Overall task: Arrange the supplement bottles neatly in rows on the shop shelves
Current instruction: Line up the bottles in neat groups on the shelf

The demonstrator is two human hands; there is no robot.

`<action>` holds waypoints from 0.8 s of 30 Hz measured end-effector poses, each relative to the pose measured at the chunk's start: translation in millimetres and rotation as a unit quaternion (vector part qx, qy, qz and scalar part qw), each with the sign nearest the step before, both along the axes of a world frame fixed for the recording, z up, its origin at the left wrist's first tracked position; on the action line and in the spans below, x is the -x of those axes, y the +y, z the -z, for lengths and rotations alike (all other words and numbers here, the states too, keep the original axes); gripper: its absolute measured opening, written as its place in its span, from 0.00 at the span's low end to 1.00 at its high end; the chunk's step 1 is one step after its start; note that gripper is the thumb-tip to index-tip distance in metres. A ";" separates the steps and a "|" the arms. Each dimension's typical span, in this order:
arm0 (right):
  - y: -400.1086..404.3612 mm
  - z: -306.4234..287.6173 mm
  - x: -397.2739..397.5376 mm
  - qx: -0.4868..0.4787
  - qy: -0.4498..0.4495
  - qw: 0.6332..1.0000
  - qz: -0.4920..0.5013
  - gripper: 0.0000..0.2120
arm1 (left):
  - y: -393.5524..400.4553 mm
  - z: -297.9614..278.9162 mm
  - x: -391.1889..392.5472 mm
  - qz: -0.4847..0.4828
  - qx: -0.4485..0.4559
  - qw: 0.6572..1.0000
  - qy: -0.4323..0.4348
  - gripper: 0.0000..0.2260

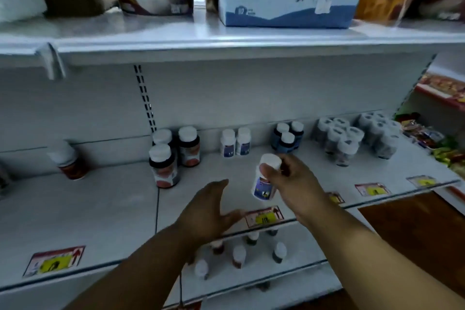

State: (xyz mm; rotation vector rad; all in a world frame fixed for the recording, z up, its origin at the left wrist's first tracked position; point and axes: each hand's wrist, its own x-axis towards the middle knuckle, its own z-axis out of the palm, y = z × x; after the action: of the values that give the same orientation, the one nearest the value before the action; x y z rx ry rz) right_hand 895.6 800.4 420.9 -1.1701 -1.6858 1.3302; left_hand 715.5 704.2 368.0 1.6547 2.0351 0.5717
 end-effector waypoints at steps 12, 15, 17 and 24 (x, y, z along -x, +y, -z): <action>112.3 37.6 74.7 -0.167 -0.267 0.935 -0.162 0.18 | 133.6 63.4 43.0 -0.081 0.076 0.991 0.068 0.46; 121.4 42.1 80.1 -0.206 -0.310 0.906 -0.199 0.18 | 151.1 68.1 40.8 -0.114 0.033 0.989 0.086 0.41; 125.6 43.2 84.5 -0.211 -0.320 0.899 -0.211 0.18 | 156.0 69.5 38.7 -0.123 0.015 0.988 0.094 0.39; 128.3 56.0 98.6 -0.183 -0.267 0.932 -0.165 0.15 | 157.0 77.0 40.8 -0.142 0.009 0.986 0.082 0.41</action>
State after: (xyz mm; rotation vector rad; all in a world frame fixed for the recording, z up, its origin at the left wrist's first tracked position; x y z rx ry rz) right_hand 797.0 928.7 364.9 -1.1148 -2.4889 0.8478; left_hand 674.8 861.2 291.0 1.4518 2.4105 0.5242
